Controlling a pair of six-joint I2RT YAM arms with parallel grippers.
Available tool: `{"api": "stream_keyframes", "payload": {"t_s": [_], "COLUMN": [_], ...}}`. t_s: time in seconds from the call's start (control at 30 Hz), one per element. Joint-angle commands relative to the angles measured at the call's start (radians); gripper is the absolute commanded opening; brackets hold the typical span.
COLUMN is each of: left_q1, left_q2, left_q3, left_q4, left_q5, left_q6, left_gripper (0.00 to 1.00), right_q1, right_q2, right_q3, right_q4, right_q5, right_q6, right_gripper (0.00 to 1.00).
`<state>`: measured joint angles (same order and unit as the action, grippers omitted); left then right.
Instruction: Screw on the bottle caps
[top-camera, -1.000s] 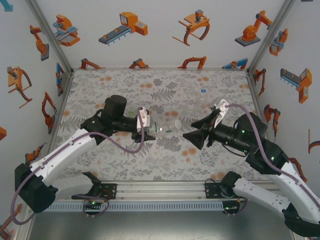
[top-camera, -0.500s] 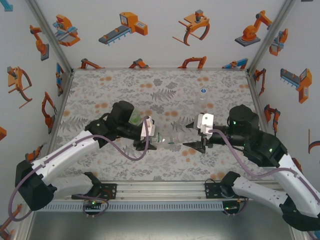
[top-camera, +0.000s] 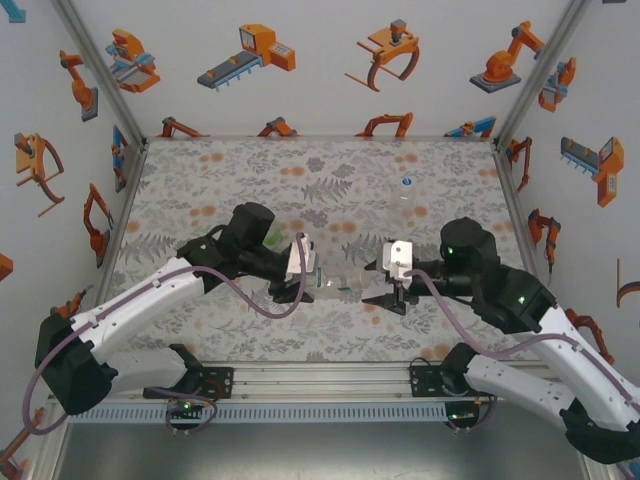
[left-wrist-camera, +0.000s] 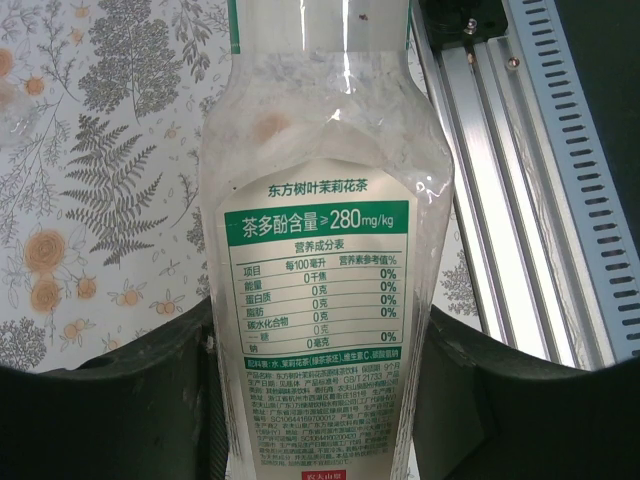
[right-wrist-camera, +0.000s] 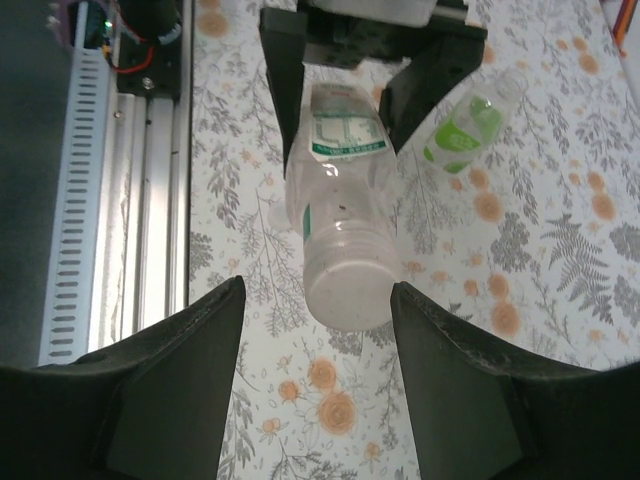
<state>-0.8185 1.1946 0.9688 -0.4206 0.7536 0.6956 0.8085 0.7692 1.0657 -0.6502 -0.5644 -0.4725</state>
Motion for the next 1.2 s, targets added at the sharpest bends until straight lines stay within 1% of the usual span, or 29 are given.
{"api": "stream_keyframes", "payload": {"t_s": [0.0,0.13,0.37,0.8,1.17], "left_q1": [-0.005,-0.007,-0.013,-0.013,-0.014], "left_q2": [0.001,0.001,-0.005,-0.004,-0.009], "left_q3": [0.027,0.027,0.025,0.028,0.030], "left_q4": [0.002,0.003,0.002,0.002,0.002], "left_q5": [0.020,0.034,0.045,0.055,0.055], "left_q6": [0.008,0.009,0.013,0.013,0.013], "left_gripper": [0.03,0.03,0.03,0.03,0.03], "right_q1": [0.003,0.003,0.003,0.003,0.003], "right_q2": [-0.031,-0.039,-0.025,-0.024,-0.005], "right_q3": [-0.034,-0.056,-0.056,-0.062,-0.058], "right_q4": [0.080,0.109,0.122,0.098,0.095], "right_q5": [0.074,0.080,0.041,0.041,0.021], "right_q6": [0.014,0.032,0.041,0.041,0.047], "right_gripper": [0.56,0.56,0.53,0.48,0.48]}}
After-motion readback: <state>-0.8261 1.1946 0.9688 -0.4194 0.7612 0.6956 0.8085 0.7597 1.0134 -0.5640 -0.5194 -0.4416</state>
